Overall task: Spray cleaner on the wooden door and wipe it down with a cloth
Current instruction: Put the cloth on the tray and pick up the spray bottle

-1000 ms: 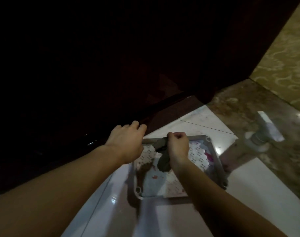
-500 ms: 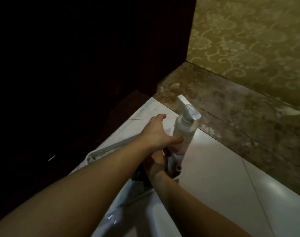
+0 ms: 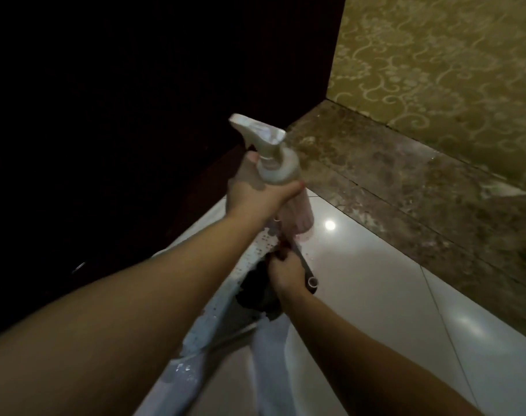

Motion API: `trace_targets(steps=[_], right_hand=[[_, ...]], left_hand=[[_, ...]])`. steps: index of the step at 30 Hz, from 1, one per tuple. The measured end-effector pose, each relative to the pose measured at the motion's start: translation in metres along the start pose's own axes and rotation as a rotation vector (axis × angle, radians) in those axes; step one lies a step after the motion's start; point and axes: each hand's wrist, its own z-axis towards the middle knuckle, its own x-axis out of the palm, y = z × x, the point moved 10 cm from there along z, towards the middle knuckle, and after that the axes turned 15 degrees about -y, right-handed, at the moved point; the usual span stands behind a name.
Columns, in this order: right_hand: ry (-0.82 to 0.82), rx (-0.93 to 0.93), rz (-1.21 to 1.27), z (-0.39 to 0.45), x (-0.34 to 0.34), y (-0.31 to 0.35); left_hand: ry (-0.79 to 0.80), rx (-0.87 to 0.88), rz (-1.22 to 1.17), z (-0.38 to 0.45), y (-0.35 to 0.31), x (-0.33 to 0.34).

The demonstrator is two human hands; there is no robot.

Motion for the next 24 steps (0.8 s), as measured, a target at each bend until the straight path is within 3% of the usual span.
trace_targets(steps=[3, 6, 10, 14, 16, 20, 22, 24], right_hand=[[-0.105, -0.015, -0.107, 0.009, -0.012, 0.004], [-0.096, -0.035, -0.130, 0.018, 0.001, 0.012], [0.112, -0.118, -0.303, -0.003, 0.037, 0.027], [0.259, -0.260, -0.407, -0.014, 0.049, 0.041], [0.193, -0.372, -0.517, -0.008, 0.041, 0.051], [-0.109, -0.681, -0.759, -0.001, 0.012, 0.079], [-0.192, -0.719, -0.881, 0.005, 0.001, 0.077], [-0.159, -0.644, -0.875, 0.014, -0.001, 0.064]], left_hand=[[-0.112, 0.050, 0.067, 0.017, -0.004, -0.057], [-0.134, 0.072, 0.160, 0.021, 0.013, -0.098], [-0.103, 0.033, 0.330, 0.012, 0.046, -0.129], [0.050, -0.006, 0.405, -0.005, 0.070, -0.123], [0.143, -0.007, 0.428, -0.014, 0.077, -0.116], [0.301, -0.031, 0.489, -0.022, 0.103, -0.118], [0.378, -0.048, 0.727, -0.025, 0.127, -0.130], [0.532, -0.038, 1.023, -0.032, 0.157, -0.140]])
